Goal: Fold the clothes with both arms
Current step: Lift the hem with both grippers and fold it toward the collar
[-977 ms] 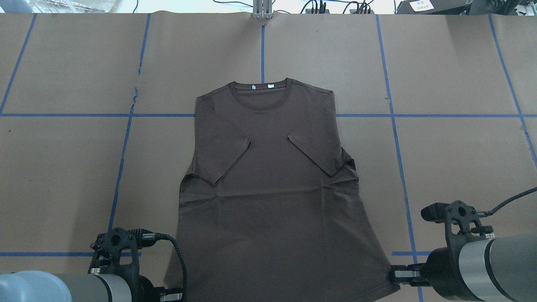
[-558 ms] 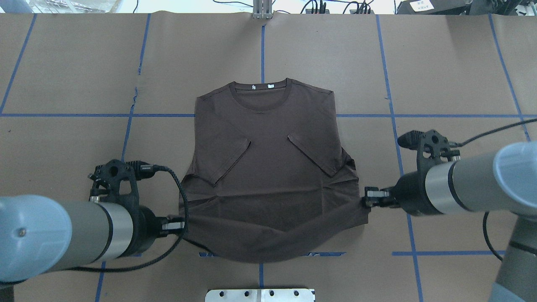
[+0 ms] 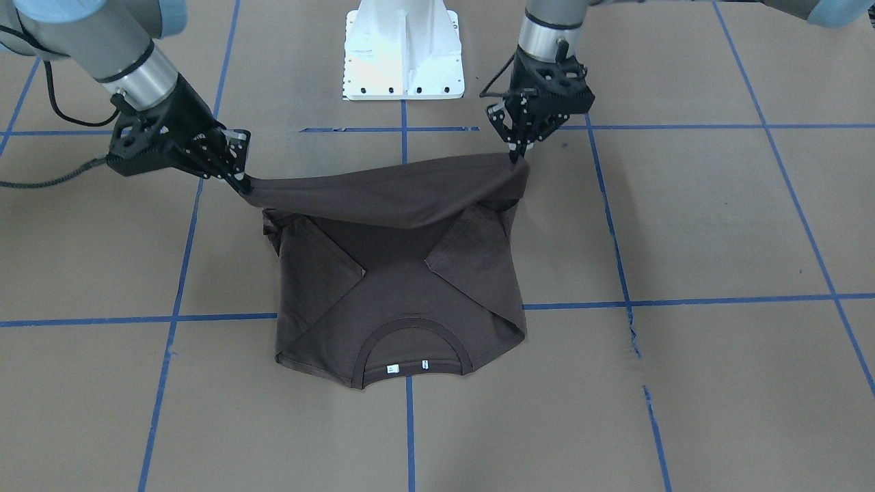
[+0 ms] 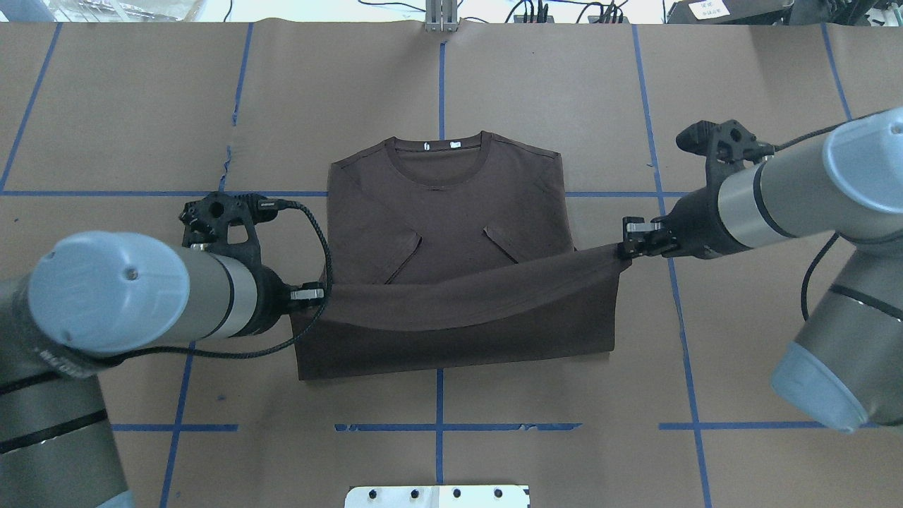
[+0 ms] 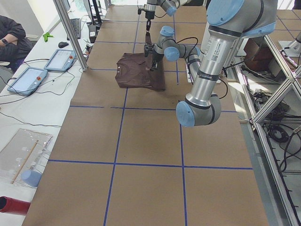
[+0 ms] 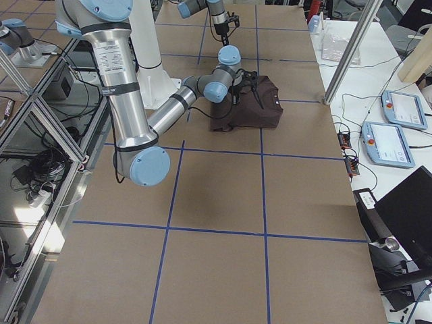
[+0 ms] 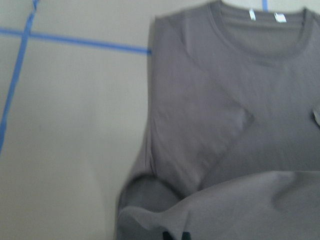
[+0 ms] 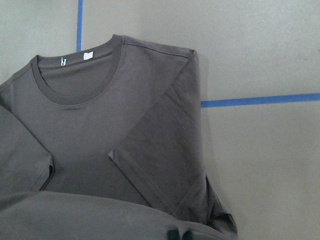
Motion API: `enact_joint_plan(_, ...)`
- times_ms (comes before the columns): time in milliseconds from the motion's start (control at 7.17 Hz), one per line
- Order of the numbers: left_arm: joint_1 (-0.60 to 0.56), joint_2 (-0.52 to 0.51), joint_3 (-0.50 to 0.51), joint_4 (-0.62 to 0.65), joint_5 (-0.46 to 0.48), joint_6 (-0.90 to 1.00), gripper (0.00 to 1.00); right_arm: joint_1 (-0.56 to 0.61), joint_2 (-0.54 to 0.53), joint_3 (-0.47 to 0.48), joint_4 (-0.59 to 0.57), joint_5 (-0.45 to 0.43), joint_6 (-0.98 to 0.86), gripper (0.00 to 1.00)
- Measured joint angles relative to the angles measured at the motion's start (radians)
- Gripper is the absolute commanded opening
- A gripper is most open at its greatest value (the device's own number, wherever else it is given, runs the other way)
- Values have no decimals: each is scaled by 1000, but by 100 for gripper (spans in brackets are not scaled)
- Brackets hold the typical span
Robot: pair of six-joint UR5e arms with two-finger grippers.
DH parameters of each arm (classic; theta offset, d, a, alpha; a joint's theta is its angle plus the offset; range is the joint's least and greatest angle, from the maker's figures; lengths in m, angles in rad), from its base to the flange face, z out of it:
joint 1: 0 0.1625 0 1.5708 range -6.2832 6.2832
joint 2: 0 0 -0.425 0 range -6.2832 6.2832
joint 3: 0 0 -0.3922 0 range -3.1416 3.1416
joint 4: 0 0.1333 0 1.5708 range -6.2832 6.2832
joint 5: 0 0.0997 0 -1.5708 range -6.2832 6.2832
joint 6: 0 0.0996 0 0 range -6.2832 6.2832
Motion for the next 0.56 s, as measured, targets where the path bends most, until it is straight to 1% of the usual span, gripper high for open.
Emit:
enact_joint_plan(279, -93, -17, 177, -158, -4, 61, 0, 23, 93, -132, 1, 0, -9, 0)
enact_joint_plan(558, -134, -66, 369, -309, -8, 77, 0, 61, 194, -285, 1, 2, -13, 0)
